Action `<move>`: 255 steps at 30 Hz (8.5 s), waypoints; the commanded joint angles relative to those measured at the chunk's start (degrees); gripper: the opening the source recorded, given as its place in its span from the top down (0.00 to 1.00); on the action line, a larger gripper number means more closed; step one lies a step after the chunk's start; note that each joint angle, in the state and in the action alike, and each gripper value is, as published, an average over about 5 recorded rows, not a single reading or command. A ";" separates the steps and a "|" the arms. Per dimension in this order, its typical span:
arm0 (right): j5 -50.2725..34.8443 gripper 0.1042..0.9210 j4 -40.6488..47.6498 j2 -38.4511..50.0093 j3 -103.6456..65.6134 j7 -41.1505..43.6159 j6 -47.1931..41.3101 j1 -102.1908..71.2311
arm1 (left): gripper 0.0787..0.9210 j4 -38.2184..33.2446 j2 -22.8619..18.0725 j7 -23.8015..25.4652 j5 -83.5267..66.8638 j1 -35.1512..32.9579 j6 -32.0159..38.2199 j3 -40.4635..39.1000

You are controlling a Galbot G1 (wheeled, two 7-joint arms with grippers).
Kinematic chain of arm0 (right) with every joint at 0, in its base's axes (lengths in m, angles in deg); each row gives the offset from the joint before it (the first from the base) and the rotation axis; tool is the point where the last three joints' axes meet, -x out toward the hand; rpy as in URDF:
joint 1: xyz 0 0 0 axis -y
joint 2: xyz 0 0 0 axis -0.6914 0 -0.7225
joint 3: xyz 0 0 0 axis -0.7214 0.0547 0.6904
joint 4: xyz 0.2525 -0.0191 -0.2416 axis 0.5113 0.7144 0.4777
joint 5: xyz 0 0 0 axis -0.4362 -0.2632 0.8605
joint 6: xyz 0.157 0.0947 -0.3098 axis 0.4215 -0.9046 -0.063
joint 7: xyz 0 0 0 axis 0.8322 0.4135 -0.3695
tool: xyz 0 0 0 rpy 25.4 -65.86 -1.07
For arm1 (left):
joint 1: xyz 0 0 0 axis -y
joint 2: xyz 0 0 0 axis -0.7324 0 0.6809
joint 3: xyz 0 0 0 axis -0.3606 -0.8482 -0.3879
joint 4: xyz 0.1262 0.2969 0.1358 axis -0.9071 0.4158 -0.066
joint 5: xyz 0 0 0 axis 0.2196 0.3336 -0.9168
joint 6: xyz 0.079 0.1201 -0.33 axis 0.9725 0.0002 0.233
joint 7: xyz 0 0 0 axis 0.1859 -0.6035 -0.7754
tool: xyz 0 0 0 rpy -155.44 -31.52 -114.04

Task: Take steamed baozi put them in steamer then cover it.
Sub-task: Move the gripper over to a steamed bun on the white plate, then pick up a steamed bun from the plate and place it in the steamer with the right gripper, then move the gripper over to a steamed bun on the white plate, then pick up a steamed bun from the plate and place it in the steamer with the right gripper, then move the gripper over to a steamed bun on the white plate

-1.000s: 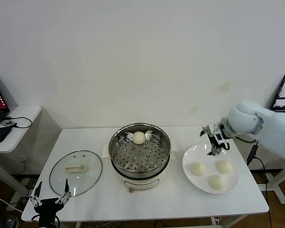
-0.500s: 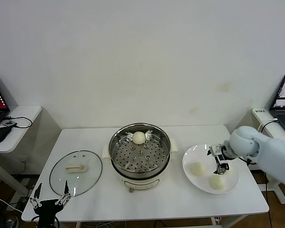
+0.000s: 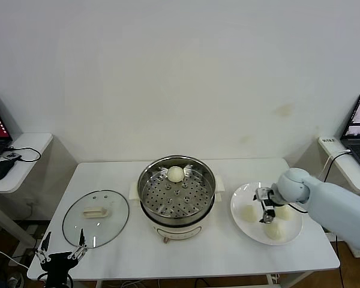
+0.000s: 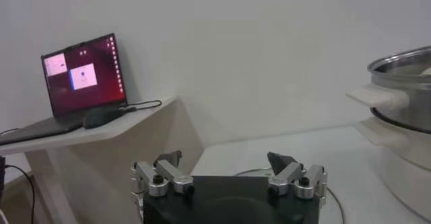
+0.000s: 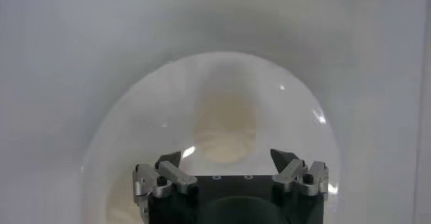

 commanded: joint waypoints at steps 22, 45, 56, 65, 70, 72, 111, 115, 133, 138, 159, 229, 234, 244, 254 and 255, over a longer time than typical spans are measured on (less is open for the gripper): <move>-5.96 0.34 -2.12 2.03 3.06 4.84 -2.32 11.81 | 0.12 0.68 0.02 0.08 -0.11 0.73 0.04 -0.17; -41.11 0.33 -6.02 -24.94 22.28 -9.10 -18.59 43.39 | 0.12 -0.59 0.84 0.20 -0.57 1.89 -0.15 -0.34; -40.66 0.32 4.71 -39.28 23.91 -13.30 -21.31 35.16 | 0.12 -0.95 0.67 0.23 -0.85 2.61 -0.17 0.49; -36.37 0.32 9.39 -42.44 24.83 -12.72 -21.50 30.70 | 0.12 -0.92 0.63 0.13 -1.23 2.64 -0.04 0.83; -34.71 0.32 10.27 -42.61 25.02 -12.05 -21.48 29.49 | 0.12 -0.69 0.63 0.08 -1.63 2.86 -0.02 0.93; -33.85 0.32 10.68 -42.74 24.98 -11.90 -21.47 29.01 | 0.12 -0.54 0.62 0.07 -1.69 2.99 -0.02 0.90; -6.23 0.12 -18.72 16.32 20.16 13.91 2.35 31.05 | 0.12 -0.13 0.52 0.06 -1.36 2.26 0.16 -0.52; -2.90 0.12 -17.29 17.62 14.64 12.72 2.81 22.78 | 0.12 0.24 0.43 0.07 -1.13 2.38 0.15 -0.66; 3.75 0.12 -11.28 14.53 -4.07 11.03 3.06 -5.64 | 0.12 0.60 0.07 0.17 0.01 1.78 0.07 -0.78; 4.85 0.12 -7.26 12.20 -5.57 10.31 3.31 -7.24 | 0.12 0.80 -0.02 0.19 0.11 1.92 0.07 -0.77; 4.92 0.26 -2.01 6.47 -7.44 9.23 2.25 -8.36 | 0.12 1.27 -0.01 0.20 -0.01 2.21 0.10 -0.29; -3.68 0.35 -5.27 -27.72 29.77 2.74 28.93 33.85 | 0.12 1.08 -0.68 -0.60 -0.10 1.79 1.18 -0.05; -3.33 0.35 -5.43 -27.81 29.93 2.76 28.96 33.52 | 0.12 1.38 -0.62 -0.72 -0.16 1.81 1.39 -0.02; -4.94 0.26 -6.21 -26.54 29.26 1.61 28.72 34.50 | 0.12 1.59 -0.54 -0.75 -0.26 1.87 1.65 0.08; -10.26 0.12 -7.66 -16.89 21.96 2.72 23.09 39.66 | 0.12 1.19 -0.17 -0.62 -0.48 2.03 1.57 0.76; -10.81 0.12 -7.89 -15.29 21.20 2.68 21.25 39.88 | 0.12 1.17 -0.13 -0.60 -0.52 2.09 1.55 0.78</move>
